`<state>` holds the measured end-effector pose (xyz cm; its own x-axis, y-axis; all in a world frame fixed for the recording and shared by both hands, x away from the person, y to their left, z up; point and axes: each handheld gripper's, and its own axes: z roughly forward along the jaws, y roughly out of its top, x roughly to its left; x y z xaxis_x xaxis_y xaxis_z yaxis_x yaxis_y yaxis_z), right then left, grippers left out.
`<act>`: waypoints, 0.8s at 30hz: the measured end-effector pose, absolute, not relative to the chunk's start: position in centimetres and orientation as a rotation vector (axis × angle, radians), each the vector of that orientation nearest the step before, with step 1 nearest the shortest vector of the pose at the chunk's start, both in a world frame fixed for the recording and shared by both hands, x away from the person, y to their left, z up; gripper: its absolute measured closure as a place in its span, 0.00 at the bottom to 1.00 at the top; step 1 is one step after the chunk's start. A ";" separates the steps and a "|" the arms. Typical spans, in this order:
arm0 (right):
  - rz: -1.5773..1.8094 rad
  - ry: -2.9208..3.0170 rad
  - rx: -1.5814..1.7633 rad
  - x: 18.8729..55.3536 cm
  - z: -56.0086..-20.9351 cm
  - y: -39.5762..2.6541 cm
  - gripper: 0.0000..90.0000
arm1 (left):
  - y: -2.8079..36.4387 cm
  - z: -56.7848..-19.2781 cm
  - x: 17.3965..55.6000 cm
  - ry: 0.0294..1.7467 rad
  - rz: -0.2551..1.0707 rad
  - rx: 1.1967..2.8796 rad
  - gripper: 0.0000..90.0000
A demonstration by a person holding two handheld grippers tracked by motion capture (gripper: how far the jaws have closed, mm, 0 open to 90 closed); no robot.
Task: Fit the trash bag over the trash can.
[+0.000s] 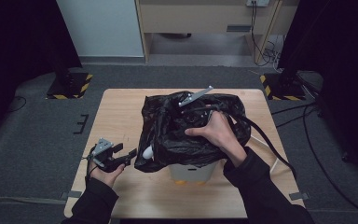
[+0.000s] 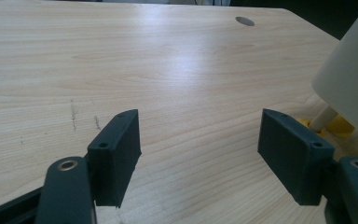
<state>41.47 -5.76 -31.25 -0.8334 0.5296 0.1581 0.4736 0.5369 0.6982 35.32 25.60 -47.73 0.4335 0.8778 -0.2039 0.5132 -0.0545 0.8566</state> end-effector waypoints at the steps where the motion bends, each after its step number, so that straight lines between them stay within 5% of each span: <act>1: 1.186 2.695 0.876 41.5 -31.3 -5.7 0.19 | 25.6 -47.8 35.3 1.213 0.467 1.718 0.32; 24: 1.821 2.153 0.782 40.0 -26.3 -9.0 0.21 | 25.6 -48.1 35.5 1.227 0.448 1.742 0.31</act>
